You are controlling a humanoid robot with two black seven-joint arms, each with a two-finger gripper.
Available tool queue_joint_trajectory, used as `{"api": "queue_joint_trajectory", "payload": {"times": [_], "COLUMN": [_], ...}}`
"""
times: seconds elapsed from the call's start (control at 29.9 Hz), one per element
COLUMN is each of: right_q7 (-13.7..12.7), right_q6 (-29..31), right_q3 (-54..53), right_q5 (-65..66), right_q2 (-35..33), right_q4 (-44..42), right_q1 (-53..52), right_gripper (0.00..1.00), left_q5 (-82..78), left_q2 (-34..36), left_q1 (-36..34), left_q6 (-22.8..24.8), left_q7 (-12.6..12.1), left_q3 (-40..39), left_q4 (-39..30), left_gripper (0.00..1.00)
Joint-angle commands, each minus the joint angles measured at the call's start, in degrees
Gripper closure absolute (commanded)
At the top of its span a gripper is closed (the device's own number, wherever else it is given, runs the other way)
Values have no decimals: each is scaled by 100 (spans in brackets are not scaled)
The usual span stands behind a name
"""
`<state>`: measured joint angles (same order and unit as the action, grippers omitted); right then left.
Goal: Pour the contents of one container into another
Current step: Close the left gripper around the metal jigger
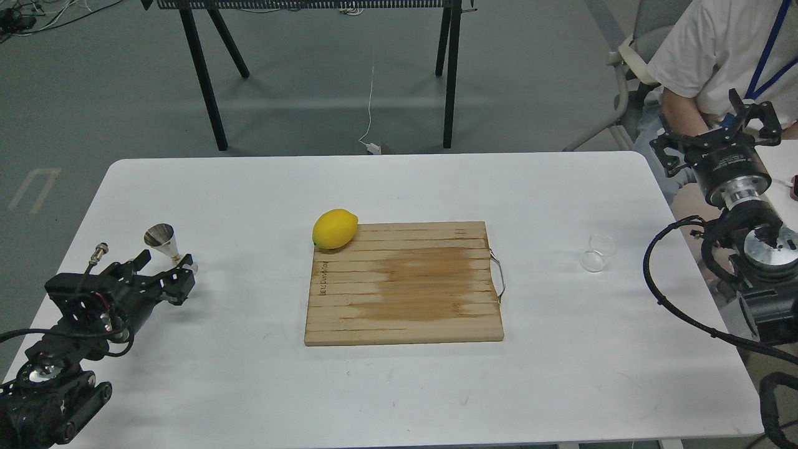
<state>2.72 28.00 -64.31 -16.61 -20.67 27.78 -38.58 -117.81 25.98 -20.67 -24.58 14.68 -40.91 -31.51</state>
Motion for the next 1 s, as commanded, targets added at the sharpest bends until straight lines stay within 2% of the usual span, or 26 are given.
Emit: {"api": "queue_joint_trajectory", "payload": {"times": [0.0, 0.13, 0.3, 0.43, 0.74, 0.97], "right_q7": [-9, 0, -9, 0, 0, 0], "right_q6": [0, 0, 0, 0, 0, 0], "right_q3": [15, 41, 33, 41, 41, 24], "right_q5": [8, 8, 8, 8, 8, 8], "right_q2": [10, 10, 10, 1, 1, -8], "right_q4": [9, 9, 9, 0, 9, 9], "right_q1": [0, -9, -9, -9, -9, -9], "right_gripper": [0, 0, 0, 0, 0, 0], "left_q5": [3, -14, 3, 3, 3, 3], "left_q2": [-163, -216, -216, -208, -172, -199], "left_q1": [-217, -279, -297, -288, -306, -279], "left_q6": [-3, -3, -29, -47, -56, -126], "left_q7": [0, 0, -9, 0, 0, -17], "left_q3": [4, 13, 399, 452, 452, 452], "left_q4": [312, 356, 365, 365, 365, 365], "left_gripper": [25, 29, 48, 57, 64, 85]}}
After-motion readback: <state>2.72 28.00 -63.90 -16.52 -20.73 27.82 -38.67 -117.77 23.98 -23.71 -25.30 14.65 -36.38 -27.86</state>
